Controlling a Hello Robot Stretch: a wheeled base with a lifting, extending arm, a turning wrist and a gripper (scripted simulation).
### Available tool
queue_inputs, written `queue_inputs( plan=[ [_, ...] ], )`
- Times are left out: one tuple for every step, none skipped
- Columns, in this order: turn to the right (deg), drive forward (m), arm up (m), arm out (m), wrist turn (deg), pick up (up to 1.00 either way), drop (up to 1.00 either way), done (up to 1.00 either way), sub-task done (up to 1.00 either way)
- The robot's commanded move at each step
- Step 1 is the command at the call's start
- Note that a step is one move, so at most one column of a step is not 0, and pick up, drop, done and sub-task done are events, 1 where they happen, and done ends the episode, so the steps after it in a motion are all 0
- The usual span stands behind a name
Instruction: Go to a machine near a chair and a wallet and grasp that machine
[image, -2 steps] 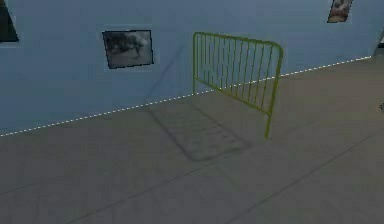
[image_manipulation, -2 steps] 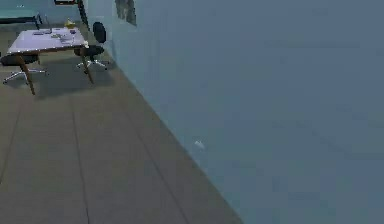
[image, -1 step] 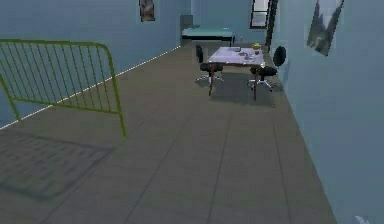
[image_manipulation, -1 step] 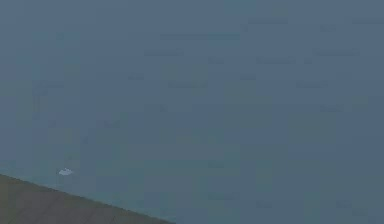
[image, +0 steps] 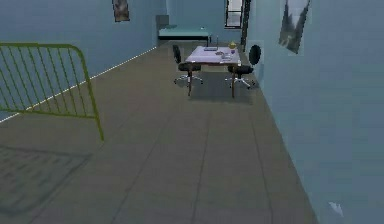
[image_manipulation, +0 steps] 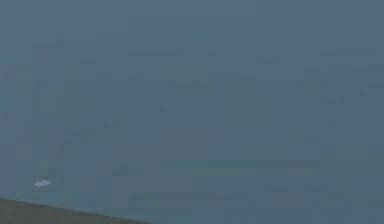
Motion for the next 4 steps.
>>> queue_inputs(
  plan=[
    [0.0,1.0,0.0,0.0,0.0,0.0,0.0,0.0,0.0],
    [0.0,1.0,0.0,0.0,0.0,0.0,0.0,0.0,0.0],
    [0.0,1.0,0.0,0.0,0.0,0.0,0.0,0.0,0.0],
    [45.0,0.0,0.0,0.0,0.0,0.0,0.0,0.0,0.0]
  ],
)
